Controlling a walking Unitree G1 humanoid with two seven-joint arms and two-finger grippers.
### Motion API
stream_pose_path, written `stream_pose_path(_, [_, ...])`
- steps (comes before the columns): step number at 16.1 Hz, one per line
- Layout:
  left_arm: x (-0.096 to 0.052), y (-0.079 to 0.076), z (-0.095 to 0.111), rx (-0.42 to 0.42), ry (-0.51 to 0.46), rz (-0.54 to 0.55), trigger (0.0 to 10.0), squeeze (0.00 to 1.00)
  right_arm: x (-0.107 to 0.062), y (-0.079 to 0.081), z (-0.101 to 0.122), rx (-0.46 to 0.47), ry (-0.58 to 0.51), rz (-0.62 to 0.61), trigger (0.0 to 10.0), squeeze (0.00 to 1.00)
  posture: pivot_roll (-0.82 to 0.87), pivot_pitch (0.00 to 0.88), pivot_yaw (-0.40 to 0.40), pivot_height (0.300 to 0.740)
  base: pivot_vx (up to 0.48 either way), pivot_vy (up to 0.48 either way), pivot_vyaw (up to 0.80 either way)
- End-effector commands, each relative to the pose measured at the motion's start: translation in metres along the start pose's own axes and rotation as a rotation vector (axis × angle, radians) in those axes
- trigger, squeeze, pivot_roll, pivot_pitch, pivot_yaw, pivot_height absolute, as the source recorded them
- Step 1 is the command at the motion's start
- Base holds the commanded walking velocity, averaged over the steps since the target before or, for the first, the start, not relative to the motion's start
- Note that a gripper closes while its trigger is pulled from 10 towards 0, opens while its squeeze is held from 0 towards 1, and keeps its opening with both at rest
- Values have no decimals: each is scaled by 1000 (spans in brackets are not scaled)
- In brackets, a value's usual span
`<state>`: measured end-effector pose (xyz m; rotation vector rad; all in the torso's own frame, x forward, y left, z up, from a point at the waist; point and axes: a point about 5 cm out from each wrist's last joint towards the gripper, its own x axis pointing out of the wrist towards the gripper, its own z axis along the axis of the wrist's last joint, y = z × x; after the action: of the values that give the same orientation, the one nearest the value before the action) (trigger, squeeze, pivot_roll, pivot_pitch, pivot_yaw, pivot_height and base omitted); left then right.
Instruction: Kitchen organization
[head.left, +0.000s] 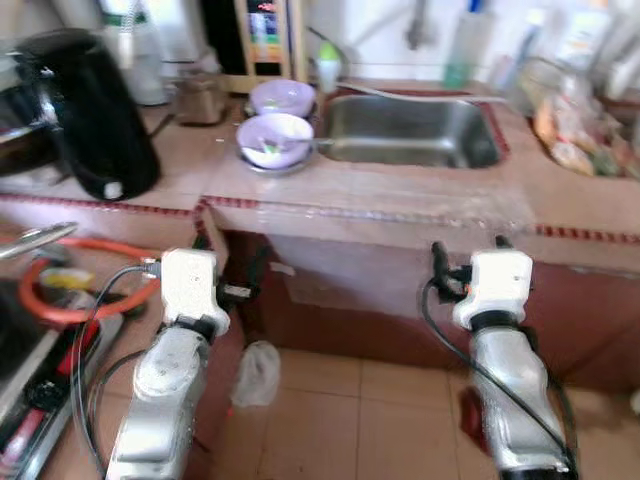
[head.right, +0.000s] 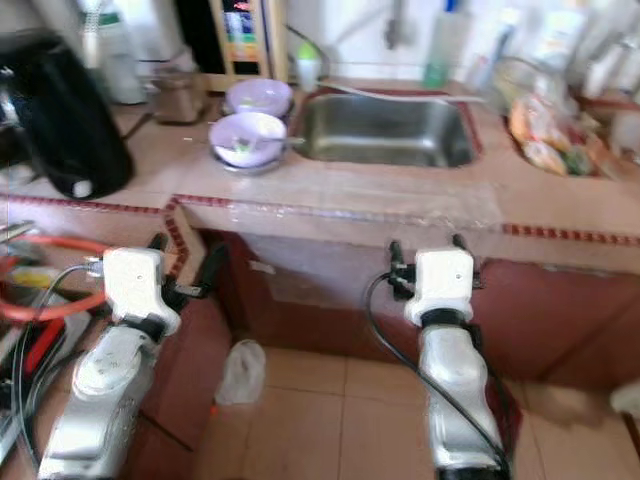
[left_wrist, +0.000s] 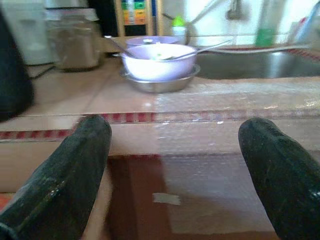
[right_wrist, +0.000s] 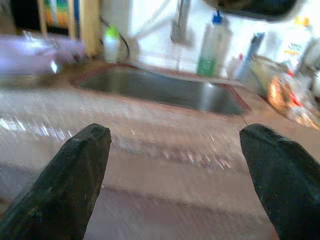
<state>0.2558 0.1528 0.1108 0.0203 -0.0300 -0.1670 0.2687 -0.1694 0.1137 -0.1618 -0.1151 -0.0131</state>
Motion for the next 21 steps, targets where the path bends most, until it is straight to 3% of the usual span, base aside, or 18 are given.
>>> stream_pose_path(1, [4, -6, 6, 5, -26, -22, 10000, 0, -1, -7, -3, -13, 11, -16, 10000, 0, -17, 0, 56, 740, 382, -289, 0])
stream_pose_path(7, [7, -7, 7, 11, -35, -36, 10000, 0, 0, -6, -2, 0, 4, -27, 10000, 0, -17, 0, 62, 740, 343, -332, 0])
stream_pose_path(14, [5, 1, 15, 45, -86, 42, 10000, 0, 2, -1, 2, -10, -25, 9, 10000, 0, -10, 0, 52, 740, 0, 0, 124])
stream_pose_path(21, [12, -1, 44, 11, -189, 41, 10000, 0, 14, 1, 26, -7, -121, 39, 10000, 0, -7, 0, 51, 740, 0, 0, 140])
